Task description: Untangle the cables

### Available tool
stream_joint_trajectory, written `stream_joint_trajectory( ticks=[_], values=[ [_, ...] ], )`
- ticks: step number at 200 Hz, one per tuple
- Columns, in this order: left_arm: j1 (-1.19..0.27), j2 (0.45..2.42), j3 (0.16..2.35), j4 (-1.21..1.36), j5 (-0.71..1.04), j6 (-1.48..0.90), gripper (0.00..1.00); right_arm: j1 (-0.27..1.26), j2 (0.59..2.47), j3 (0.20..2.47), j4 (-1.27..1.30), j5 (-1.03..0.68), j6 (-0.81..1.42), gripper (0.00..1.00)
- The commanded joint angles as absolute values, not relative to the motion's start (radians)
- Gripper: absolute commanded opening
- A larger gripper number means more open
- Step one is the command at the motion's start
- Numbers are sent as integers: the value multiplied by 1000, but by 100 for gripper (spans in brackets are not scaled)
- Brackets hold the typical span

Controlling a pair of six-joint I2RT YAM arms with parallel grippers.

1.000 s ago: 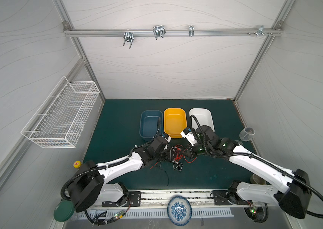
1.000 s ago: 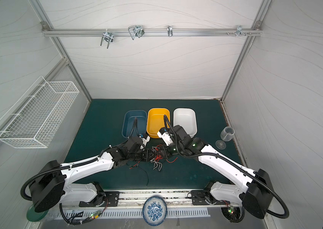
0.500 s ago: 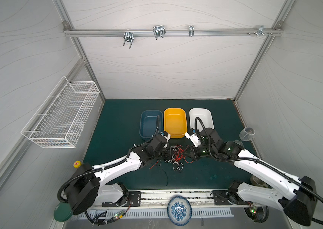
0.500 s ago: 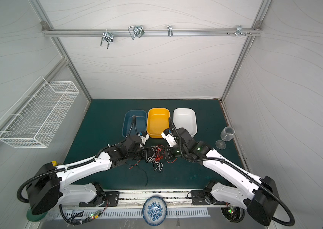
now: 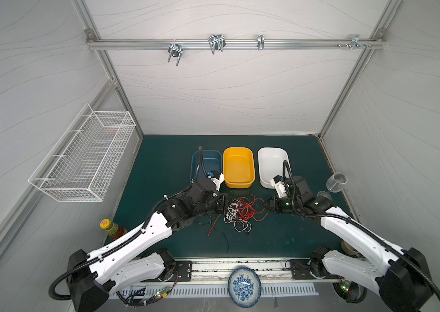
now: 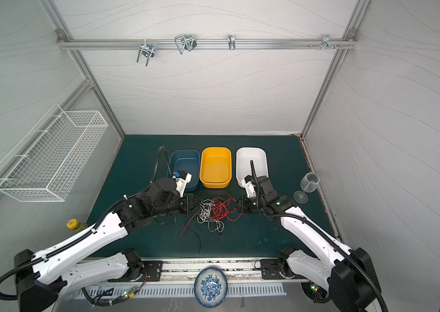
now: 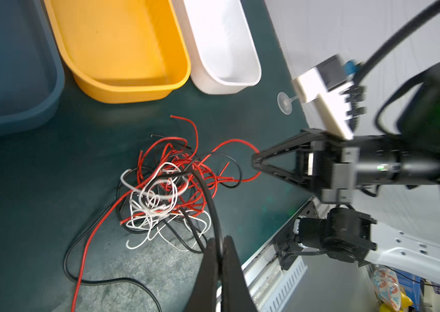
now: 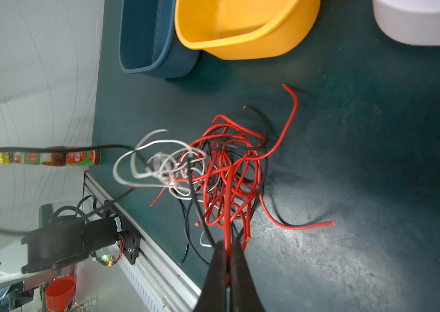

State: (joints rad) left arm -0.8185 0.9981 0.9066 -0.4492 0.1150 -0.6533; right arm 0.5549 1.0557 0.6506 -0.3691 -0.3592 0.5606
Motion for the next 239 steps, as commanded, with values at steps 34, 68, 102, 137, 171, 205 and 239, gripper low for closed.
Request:
stream_joint_trajectory(
  ticks=[34,68,102,137,171,205,239],
  values=[
    [-821,998,1185,-640,64,-620,0,546,1134,626,-298,-353,562,0],
    [-820,1016,1304,-736,29,-589,0,546,1153,620,-288,-349,545,0],
    [-807,1041,1444,-796,12,-559,0,545,1175,612,-272,-355,522,4],
    [-804,1086,1613,-853,3,-531,0,546,1141,602,-266,-351,513,39],
    [-804,1127,1726,-868,25,-523,0,546,1075,614,-297,-339,484,61],
    [-805,1179,1796,-873,50,-517,0,546,972,638,-318,-346,465,65],
    [-804,1221,1838,-893,43,-499,0,591,867,641,-263,-420,450,66]
  ],
)
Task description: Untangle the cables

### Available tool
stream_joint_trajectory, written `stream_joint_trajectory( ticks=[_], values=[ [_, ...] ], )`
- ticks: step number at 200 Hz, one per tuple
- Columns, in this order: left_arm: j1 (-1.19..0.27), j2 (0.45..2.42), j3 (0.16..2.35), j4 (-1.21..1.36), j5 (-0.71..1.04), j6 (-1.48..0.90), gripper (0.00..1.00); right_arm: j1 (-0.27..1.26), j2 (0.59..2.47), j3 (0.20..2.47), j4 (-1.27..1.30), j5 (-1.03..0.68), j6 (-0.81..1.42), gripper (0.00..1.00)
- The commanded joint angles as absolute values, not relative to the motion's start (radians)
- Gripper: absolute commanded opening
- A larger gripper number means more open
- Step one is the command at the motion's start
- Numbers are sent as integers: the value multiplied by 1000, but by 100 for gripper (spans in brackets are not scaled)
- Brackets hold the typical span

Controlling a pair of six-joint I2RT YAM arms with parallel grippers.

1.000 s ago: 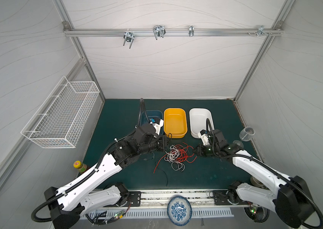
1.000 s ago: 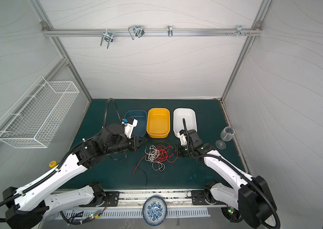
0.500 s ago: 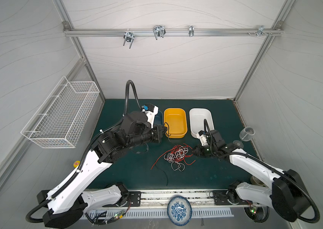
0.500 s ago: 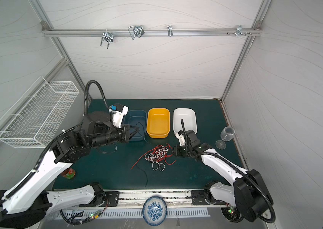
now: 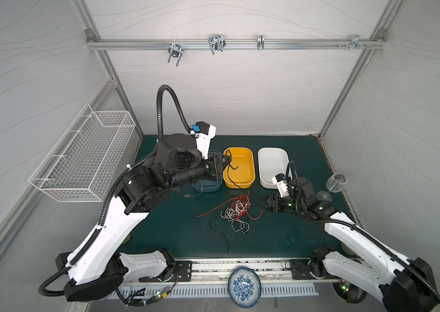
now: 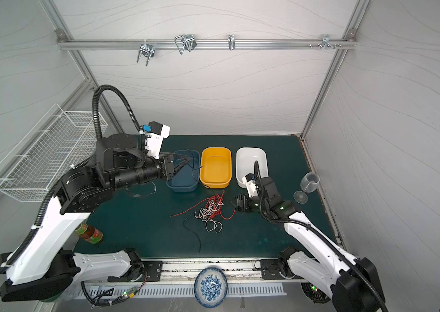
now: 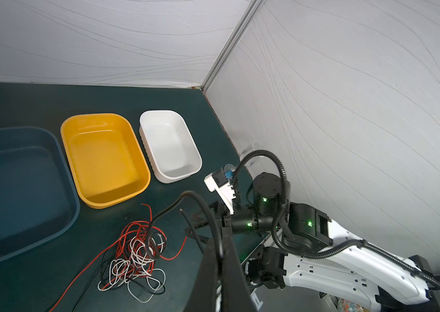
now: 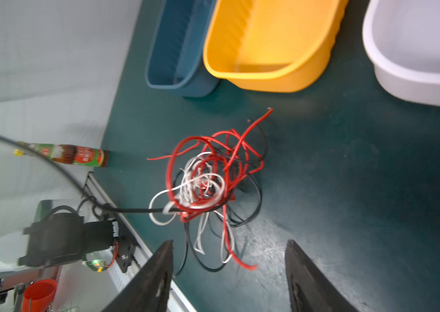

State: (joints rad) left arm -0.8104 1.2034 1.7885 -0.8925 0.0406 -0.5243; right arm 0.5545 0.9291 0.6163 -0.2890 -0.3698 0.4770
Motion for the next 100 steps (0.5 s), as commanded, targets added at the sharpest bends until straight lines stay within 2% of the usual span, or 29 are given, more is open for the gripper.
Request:
stream_joint_trajectory(
  ticks=[1,20,47,73,100],
  values=[
    [-804,1221,1839,-893,44,-500,0,593,865,641,-263,-418,450,66],
    [-805,1225,1872,-885,32,-492,0,683,852,660,-238,-416,422,66],
    [-804,1208,1890,-852,20,-490,0,795,891,676,-213,-323,420,62],
    [-804,1197,1914,-818,26,-497,0,841,948,672,-174,-257,422,57],
    [-804,1168,1911,-766,44,-515,0,845,975,632,-117,-181,430,57]
  ],
)
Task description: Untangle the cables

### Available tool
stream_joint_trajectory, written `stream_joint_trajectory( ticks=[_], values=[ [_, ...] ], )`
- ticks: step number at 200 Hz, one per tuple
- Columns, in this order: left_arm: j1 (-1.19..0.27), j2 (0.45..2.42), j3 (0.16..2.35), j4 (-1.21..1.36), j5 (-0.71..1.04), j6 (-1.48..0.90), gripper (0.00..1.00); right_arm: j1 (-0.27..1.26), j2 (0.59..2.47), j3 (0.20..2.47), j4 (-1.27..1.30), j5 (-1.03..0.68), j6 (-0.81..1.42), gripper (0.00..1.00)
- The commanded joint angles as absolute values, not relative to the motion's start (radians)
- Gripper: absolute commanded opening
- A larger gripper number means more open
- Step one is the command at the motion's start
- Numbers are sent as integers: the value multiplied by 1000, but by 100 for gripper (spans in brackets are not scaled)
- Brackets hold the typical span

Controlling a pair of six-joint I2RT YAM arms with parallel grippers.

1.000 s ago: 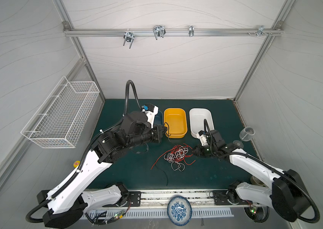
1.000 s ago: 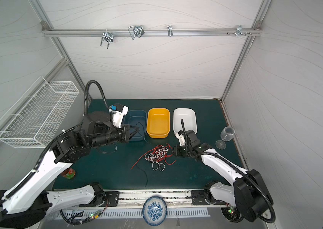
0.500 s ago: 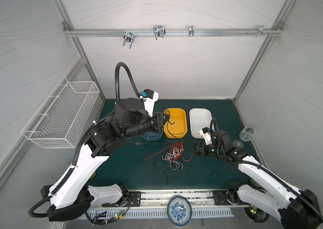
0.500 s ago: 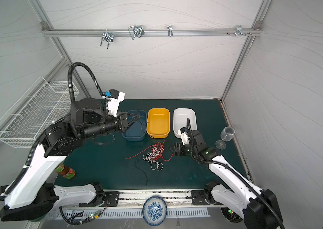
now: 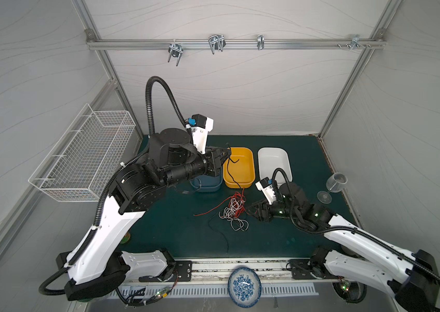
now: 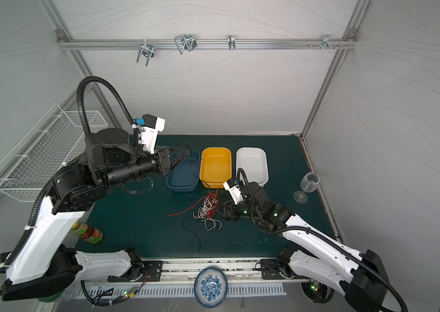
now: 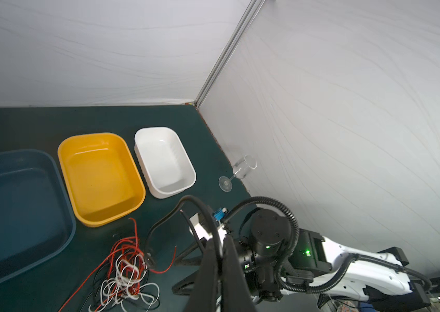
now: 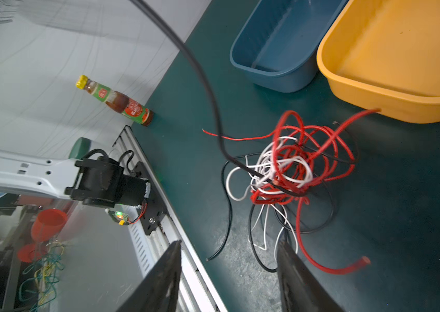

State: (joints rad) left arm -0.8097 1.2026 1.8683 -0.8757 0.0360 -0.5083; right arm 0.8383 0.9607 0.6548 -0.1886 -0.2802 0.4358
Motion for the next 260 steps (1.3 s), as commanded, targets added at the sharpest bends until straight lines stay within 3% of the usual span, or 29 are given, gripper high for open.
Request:
stream_joint_trajectory(
  ticks=[1,47,76,129,149,183,220,260],
  values=[
    [-805,1168,1910,-764,46,-517,0,845,976,631,-114,-179,430,57],
    [-804,1165,1910,-727,96,-554,0,883,1066,605,31,-206,410,58],
    [-805,1177,1928,-727,104,-554,0,977,1111,597,98,-105,369,62],
    [-805,1171,1978,-742,88,-543,0,976,1206,579,133,108,391,61],
    [-804,1159,1977,-736,84,-551,0,956,1265,599,129,138,415,58],
    [-805,1145,1978,-727,92,-571,0,931,1335,604,167,128,440,44],
    [-805,1121,1995,-786,23,-507,0,908,1286,543,199,109,457,45],
    [-804,1117,1961,-829,-26,-422,0,888,1109,535,86,85,426,51]
  ],
)
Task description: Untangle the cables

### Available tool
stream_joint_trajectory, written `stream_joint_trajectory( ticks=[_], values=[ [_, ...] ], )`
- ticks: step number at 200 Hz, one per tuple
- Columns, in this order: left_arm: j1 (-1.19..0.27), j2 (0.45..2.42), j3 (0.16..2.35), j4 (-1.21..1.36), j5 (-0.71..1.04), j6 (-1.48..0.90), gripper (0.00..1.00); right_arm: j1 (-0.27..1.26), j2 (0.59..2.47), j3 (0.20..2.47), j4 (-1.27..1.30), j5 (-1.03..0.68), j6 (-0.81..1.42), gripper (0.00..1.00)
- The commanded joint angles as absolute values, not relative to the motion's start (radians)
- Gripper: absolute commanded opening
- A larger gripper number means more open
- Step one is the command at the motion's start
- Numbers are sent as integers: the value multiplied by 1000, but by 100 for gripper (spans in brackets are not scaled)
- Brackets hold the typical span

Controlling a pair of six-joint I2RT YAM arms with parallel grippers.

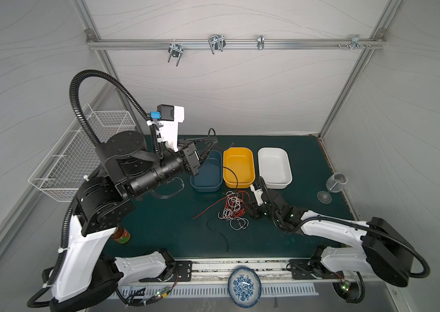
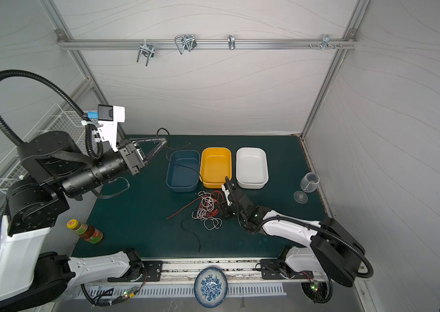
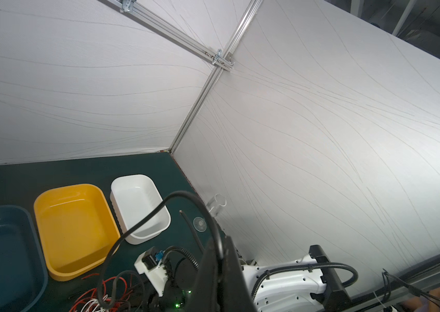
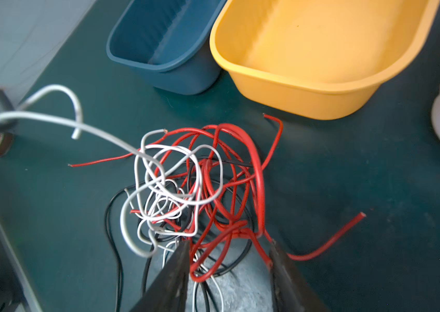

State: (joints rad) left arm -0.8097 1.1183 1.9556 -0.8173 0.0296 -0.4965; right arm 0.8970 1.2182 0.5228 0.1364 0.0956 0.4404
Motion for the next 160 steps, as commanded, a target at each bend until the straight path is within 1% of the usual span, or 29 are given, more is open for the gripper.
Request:
stream_joint_trajectory(
  ticks=[1,16,24,35,45,53,72,93,129,160],
  values=[
    [-804,1117,1962,-830,-29,-419,0,888,1105,535,82,85,425,51],
    [-804,1115,1968,-841,-51,-401,0,879,1054,527,45,111,427,51],
    [-803,1111,1973,-838,-40,-400,0,861,1040,521,36,88,428,51],
    [-804,1111,1981,-836,-19,-405,0,834,1025,502,69,-12,425,52],
    [-803,1106,1978,-833,-8,-415,0,827,1020,488,128,-151,401,56],
    [-802,1101,1968,-827,-1,-423,0,841,1021,496,132,-188,390,59],
    [-803,1084,1926,-807,11,-445,0,897,1040,535,106,-154,338,62],
    [-802,1068,1899,-787,22,-465,0,908,1089,549,122,-131,314,62],
    [-803,1039,1869,-744,54,-518,0,921,1204,510,280,-63,293,64],
    [-803,1013,1811,-711,70,-555,0,933,1316,535,361,-1,300,64]
  ],
)
